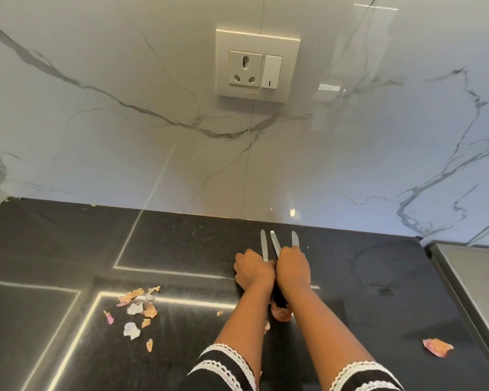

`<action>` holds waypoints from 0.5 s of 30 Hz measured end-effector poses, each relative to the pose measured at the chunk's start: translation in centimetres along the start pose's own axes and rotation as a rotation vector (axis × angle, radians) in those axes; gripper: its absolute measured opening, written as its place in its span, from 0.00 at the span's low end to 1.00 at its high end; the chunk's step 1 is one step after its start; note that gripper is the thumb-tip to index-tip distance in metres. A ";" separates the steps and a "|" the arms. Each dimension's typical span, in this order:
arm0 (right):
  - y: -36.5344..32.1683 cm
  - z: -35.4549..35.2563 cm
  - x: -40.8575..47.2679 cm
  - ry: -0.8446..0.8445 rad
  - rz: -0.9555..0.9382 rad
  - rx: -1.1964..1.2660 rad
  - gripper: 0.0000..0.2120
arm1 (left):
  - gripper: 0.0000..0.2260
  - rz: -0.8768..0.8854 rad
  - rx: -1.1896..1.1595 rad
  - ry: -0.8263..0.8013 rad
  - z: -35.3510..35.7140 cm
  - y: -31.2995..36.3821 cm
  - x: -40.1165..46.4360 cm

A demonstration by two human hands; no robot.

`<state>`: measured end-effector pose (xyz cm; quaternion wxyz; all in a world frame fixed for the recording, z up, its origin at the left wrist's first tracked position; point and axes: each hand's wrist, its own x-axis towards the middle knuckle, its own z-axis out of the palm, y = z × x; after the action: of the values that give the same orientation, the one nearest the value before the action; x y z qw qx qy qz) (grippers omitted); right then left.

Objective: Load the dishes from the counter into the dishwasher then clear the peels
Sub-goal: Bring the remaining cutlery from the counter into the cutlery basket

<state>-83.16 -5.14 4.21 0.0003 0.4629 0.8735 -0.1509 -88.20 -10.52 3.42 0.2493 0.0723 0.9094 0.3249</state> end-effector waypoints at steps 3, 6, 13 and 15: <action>0.0 -0.1 -0.1 0.007 0.013 0.002 0.08 | 0.14 0.038 0.018 0.005 0.0 -0.3 -0.2; -0.1 -0.2 -0.2 0.012 0.027 0.008 0.07 | 0.12 0.058 0.025 0.006 0.0 -0.4 -0.3; 0.0 -0.3 -0.7 0.007 0.056 0.033 0.06 | 0.12 0.069 0.129 -0.005 -0.2 -0.1 -0.9; -0.1 -0.4 -0.8 0.009 0.073 0.046 0.06 | 0.11 0.071 0.158 -0.024 -0.1 -0.1 -0.7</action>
<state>-82.71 -5.69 4.70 -0.0087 0.4948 0.8524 -0.1690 -87.66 -10.87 3.67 0.2422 0.1277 0.9260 0.2598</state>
